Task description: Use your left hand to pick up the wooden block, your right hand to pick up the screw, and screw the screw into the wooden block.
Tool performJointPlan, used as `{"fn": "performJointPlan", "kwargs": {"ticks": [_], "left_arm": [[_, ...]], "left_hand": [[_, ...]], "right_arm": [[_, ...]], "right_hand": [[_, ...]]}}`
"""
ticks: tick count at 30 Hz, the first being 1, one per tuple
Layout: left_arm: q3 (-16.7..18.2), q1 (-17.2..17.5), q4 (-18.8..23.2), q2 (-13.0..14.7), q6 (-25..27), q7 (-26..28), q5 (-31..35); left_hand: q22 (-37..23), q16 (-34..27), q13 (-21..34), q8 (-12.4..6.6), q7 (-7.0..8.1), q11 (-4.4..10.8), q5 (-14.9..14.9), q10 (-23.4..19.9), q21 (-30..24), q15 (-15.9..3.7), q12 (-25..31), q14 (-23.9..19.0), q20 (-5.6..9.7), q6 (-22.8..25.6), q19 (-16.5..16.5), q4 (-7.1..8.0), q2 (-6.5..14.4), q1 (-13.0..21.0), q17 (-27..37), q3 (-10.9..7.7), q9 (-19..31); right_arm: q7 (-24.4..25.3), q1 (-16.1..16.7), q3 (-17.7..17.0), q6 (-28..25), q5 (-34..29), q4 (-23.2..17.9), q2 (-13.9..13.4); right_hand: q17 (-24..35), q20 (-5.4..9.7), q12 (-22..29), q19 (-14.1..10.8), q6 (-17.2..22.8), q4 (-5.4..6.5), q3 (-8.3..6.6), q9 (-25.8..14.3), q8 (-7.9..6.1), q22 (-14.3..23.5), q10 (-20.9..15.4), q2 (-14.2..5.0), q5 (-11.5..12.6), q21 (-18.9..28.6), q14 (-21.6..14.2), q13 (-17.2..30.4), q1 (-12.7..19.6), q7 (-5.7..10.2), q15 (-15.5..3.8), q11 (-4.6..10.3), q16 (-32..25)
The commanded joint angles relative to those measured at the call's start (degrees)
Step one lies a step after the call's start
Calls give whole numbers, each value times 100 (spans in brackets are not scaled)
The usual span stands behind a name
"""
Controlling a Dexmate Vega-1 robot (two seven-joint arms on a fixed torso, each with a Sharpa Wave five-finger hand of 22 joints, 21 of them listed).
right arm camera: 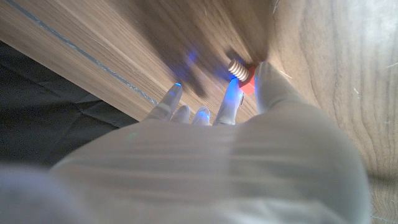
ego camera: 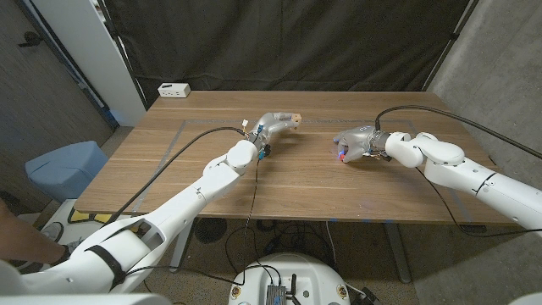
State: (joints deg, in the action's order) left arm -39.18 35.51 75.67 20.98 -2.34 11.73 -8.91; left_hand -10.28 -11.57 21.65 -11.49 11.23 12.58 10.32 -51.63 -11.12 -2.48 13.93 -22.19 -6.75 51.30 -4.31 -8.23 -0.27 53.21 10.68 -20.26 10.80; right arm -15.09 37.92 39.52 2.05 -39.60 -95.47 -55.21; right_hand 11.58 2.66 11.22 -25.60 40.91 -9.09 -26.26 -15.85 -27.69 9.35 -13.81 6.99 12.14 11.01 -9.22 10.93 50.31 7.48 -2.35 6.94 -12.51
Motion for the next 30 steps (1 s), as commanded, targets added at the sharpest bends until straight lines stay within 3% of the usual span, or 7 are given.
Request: {"fn": "performJointPlan", "kwargs": {"ticks": [1, 19, 30], "left_arm": [[-21, -30, -50, -37, 15, -5, -13], [-38, -52, -60, -57, 57, -4, -21], [-42, -50, -52, -53, 58, 9, -12]], "left_hand": [[-6, -45, 30, -48, -7, -6, 43, -68, -39, -430, 1, -68, -9, 62, -16, 22, 54, 22, -7, 7, 28], [-6, -46, 42, -54, -21, -7, 46, -89, -43, -433, -7, -85, -10, 85, -29, 11, 71, 27, -11, 14, 29], [-7, -44, 49, -49, -13, -8, 48, -90, -46, -426, -15, -88, -11, 77, -39, 7, 83, 31, -12, 16, 29]], "right_arm": [[-84, -12, 13, -49, -5, -9, -16], [-46, -37, 41, 30, 24, 88, 9], [32, -36, 49, 71, 21, 124, 22]], "right_hand": [[29, 363, -4, -3, -50, -9, -47, -28, 37, 18, 47, 35, -11, -10, 14, 20, 67, -4, -399, -10, 19], [29, 358, -8, -15, -80, -10, -65, -20, 39, 18, 44, 45, -12, -14, -5, 21, 78, 8, -406, -5, 25], [31, 368, 14, -48, 67, -5, -82, -19, -35, 18, -33, 42, -14, -9, -52, 22, 83, -6, -437, 10, 18]]}}
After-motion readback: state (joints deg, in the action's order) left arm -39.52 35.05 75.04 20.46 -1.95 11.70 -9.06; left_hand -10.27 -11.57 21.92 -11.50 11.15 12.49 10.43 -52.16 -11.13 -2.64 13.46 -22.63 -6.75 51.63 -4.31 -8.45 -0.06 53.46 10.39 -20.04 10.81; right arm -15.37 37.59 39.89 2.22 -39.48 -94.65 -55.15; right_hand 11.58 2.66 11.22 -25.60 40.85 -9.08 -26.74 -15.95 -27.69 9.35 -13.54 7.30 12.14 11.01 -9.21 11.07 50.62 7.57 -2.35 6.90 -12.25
